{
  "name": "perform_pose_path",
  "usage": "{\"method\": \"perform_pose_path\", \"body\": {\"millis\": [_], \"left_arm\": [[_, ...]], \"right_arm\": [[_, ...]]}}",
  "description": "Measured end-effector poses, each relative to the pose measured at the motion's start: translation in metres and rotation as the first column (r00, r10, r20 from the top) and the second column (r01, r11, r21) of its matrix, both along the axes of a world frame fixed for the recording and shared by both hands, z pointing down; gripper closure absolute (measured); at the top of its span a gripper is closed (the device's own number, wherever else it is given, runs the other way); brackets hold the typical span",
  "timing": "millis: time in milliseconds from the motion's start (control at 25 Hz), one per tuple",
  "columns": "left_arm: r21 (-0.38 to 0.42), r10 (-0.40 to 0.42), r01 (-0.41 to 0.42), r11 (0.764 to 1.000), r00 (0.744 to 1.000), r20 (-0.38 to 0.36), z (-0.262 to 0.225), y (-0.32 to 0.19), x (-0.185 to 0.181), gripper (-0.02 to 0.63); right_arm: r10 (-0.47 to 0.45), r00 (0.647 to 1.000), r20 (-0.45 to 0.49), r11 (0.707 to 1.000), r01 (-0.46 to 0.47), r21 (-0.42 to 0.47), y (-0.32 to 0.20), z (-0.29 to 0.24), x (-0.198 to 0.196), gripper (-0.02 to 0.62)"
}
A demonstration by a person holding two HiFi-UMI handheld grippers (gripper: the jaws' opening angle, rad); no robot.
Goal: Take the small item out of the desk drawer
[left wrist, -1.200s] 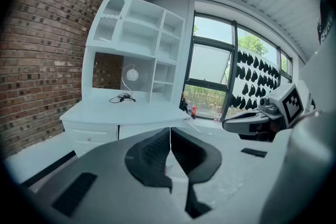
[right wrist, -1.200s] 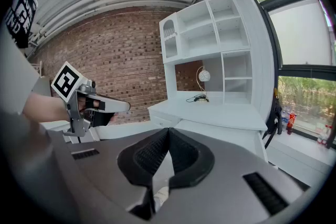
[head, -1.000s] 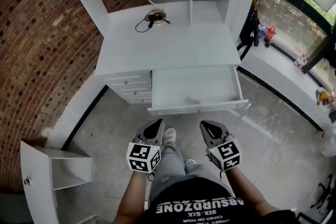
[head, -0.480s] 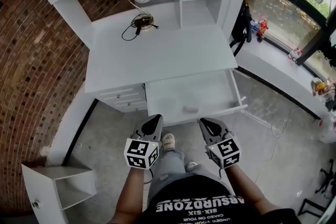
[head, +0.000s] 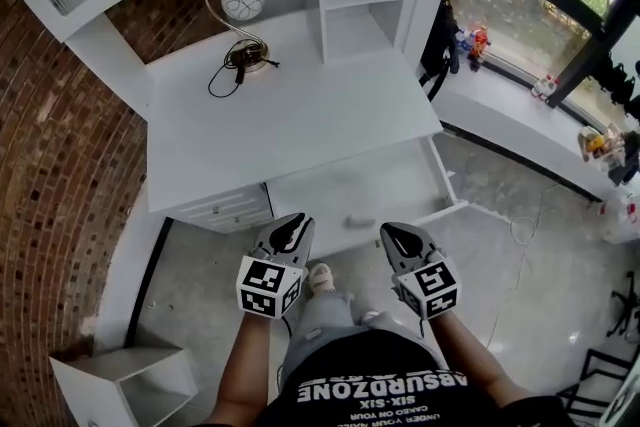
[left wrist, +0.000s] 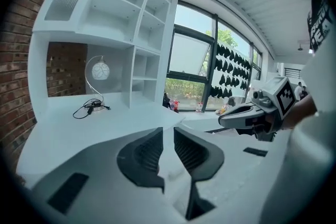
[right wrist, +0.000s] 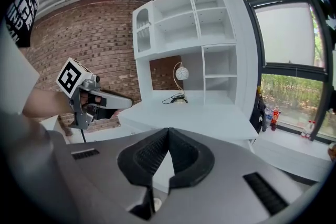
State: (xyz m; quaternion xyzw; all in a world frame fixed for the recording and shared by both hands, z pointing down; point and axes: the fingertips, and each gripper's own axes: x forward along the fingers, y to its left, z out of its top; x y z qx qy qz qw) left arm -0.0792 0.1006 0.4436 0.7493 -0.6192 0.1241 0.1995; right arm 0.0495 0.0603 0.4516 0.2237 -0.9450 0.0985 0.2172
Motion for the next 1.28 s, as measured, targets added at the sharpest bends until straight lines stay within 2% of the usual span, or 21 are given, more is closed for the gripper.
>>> {"method": "perform_pose_path", "body": {"millis": [80,200,400,800,1080,1280], "left_arm": [[-0.020,0.045,-0.044,0.999,0.999,0.009,0.004,-0.009,-0.005,0.506],[-0.050,0.110,-0.108,0.993,0.993,0.030,0.010,-0.019,-0.014,0.448],[-0.080,0.215,-0.211,0.974,0.976,0.044,0.019,-0.033,-0.027,0.395],[-0.117,0.372,-0.364,0.924,0.927,0.047,0.047,-0.053,-0.021,0.387],[-0.158,0.440,-0.430,0.889,0.898,0.032,0.066,-0.065,0.000,0.387],[-0.211,0.499,-0.479,0.852,0.865,0.049,0.084,-0.074,0.014,0.387]], "right_arm": [[0.020,1.000,-0.007,1.000,-0.020,-0.002,-0.006,0.001,-0.005,0.597],[0.049,0.999,-0.015,0.999,-0.049,-0.004,-0.014,0.003,-0.011,0.597],[0.102,0.995,-0.017,0.995,-0.102,-0.004,-0.026,0.005,-0.027,0.597],[0.189,0.982,-0.012,0.982,-0.189,0.003,-0.040,0.006,-0.043,0.597],[0.226,0.974,-0.029,0.974,-0.227,-0.017,-0.047,0.017,-0.030,0.597],[0.217,0.976,-0.037,0.975,-0.218,-0.035,-0.062,0.028,-0.025,0.597]]}}
